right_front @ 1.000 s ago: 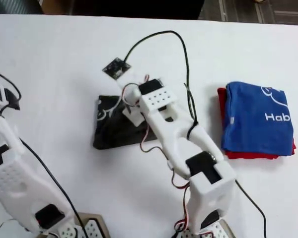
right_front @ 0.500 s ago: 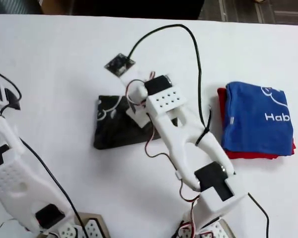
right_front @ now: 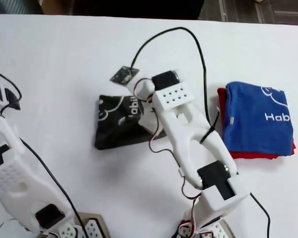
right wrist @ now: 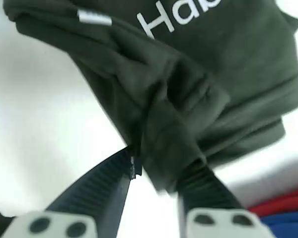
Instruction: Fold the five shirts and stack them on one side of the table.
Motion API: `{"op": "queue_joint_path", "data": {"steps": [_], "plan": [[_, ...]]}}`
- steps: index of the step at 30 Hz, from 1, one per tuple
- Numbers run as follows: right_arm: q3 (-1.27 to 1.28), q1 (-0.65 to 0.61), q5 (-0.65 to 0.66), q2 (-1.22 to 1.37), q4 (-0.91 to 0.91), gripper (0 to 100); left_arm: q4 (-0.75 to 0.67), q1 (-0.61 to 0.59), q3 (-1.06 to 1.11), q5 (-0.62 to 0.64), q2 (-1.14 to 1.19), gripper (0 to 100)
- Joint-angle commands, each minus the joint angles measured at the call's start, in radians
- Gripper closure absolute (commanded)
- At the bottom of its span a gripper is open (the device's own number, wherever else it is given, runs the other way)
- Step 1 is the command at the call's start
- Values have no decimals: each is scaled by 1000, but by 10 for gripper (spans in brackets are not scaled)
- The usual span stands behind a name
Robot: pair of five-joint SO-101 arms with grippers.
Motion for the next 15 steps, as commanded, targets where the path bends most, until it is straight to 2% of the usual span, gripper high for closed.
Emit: {"op": "queue_joint_path", "data": {"steps": [1, 5, 7, 9, 15], "plan": [[-123, 13, 5, -77, 24, 846, 5, 5, -2, -9, -66, 755], [-258, 21, -5, -70, -44, 846, 3, 5, -2, -9, -66, 755], [-290, 18, -58, -65, -105, 846, 3, 5, -2, -9, -66, 755], [-265, 12, -112, -41, -182, 846, 3, 5, -2, -9, -66, 755], [-172, 7, -92, 166, -282, 846, 3, 3, -2, -9, -66, 755]]}}
